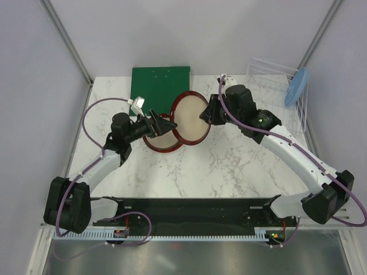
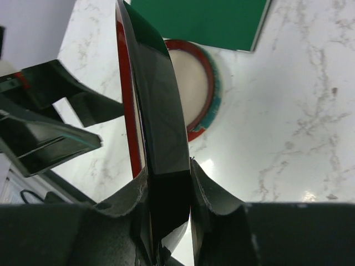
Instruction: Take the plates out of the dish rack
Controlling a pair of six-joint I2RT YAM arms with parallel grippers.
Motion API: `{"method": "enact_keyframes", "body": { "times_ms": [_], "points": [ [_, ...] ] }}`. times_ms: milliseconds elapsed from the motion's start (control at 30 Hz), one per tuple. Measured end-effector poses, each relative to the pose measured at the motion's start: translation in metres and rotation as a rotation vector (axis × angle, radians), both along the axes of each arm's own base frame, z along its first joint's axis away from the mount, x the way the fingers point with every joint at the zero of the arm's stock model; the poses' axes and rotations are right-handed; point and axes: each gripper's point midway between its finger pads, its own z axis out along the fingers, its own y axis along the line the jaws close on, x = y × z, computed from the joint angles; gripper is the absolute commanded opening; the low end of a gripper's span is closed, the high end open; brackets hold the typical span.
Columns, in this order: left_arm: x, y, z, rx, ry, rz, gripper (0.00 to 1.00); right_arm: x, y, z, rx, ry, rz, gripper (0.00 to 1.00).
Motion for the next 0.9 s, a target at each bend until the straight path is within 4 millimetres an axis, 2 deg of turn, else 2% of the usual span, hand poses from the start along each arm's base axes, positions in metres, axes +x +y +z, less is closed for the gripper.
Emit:
{"method": "enact_keyframes", "body": {
  "times_ms": [133,300,333,400,433,467,533,567,633,667,700,833,900],
  "points": [
    [-0.001,-0.005,-0.005,-0.008,0.01,-0.011,1.0,-0.011,0.023,0.009,0.051,-0.016,0.053,0.0],
    [-0.002,-0.007,-0.006,-0.015,0.006,-0.013,0.98,-0.017,0.037,0.008,0.086,-0.016,0.075,0.0],
    [-0.002,-0.008,-0.005,-0.017,0.001,-0.013,0.86,-0.019,0.039,0.006,0.091,-0.01,0.08,0.0],
    [-0.001,-0.008,-0.001,-0.025,-0.011,-0.014,0.69,-0.023,0.044,0.0,0.1,0.004,0.086,0.0],
    [-0.001,-0.009,0.0,-0.028,-0.016,-0.014,0.55,-0.024,0.045,-0.002,0.102,0.01,0.088,0.0],
    [-0.001,-0.009,0.0,-0.028,-0.016,-0.013,0.48,-0.026,0.046,-0.007,0.103,0.022,0.089,0.0],
    [-0.003,-0.006,-0.001,-0.049,0.006,-0.021,0.08,-0.024,0.042,-0.007,0.105,0.018,0.07,0.0],
    [-0.004,-0.006,0.001,-0.064,0.018,-0.027,0.02,-0.022,0.038,-0.007,0.105,0.017,0.055,0.0],
    [-0.007,-0.005,0.01,-0.109,0.029,-0.044,0.02,-0.019,0.029,-0.005,0.116,0.02,0.032,0.02],
    [-0.007,-0.005,0.015,-0.126,0.026,-0.048,0.02,-0.019,0.027,-0.002,0.122,0.013,0.028,0.1],
    [-0.008,-0.005,0.019,-0.138,0.021,-0.054,0.02,-0.019,0.026,0.002,0.127,0.005,0.028,0.13],
    [-0.01,-0.005,0.024,-0.149,0.009,-0.057,0.02,-0.02,0.026,0.006,0.133,-0.005,0.03,0.65],
    [-0.014,-0.008,0.026,-0.144,-0.007,-0.069,0.02,-0.016,0.024,0.0,0.112,-0.006,0.008,0.7]
  ]
}}
